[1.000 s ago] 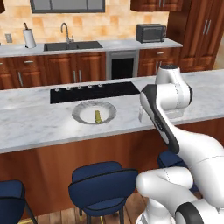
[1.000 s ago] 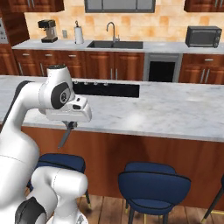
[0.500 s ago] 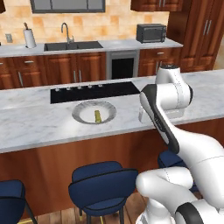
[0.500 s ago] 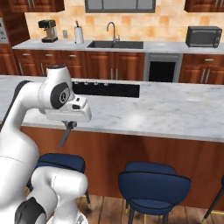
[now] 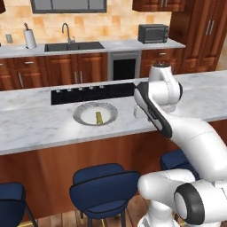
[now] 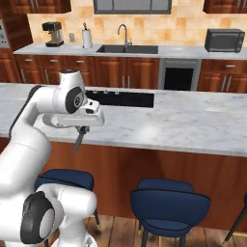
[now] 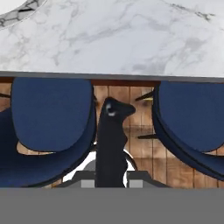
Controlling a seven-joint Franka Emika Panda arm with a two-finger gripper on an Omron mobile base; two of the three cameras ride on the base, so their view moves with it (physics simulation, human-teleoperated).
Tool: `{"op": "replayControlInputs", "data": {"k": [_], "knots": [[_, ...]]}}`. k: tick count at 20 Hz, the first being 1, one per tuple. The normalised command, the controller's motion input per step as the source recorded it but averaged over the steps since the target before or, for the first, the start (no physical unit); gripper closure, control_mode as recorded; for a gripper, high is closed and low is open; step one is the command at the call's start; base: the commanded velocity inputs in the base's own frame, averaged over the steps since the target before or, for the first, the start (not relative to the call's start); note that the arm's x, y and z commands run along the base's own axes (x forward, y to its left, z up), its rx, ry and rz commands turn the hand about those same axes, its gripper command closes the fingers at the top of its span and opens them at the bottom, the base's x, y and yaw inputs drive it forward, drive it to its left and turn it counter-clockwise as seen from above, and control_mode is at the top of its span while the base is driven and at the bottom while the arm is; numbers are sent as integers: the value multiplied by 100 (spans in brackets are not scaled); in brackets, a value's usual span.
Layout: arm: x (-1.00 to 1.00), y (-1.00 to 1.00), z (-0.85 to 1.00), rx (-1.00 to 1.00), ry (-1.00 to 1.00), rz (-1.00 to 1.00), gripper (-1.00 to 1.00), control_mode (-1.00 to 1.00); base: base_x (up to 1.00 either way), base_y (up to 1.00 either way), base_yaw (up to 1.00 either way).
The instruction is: Retrieve the butter from the fridge and place it on a plate on the dining table. Then retrieve the butter knife by the fridge and place it near the plate.
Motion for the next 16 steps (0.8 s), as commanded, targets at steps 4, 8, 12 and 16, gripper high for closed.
{"op": "replayControlInputs", "data": {"k": [4,8,12,16], "knots": [[100,31,-17,0,6,0,100,-100,0,0,0],[98,21,-2,0,4,0,100,-100,0,0,0],[91,-17,-1,4,1,0,100,-100,0,0,0],[98,0,-5,0,0,0,100,-100,0,0,0]]}}
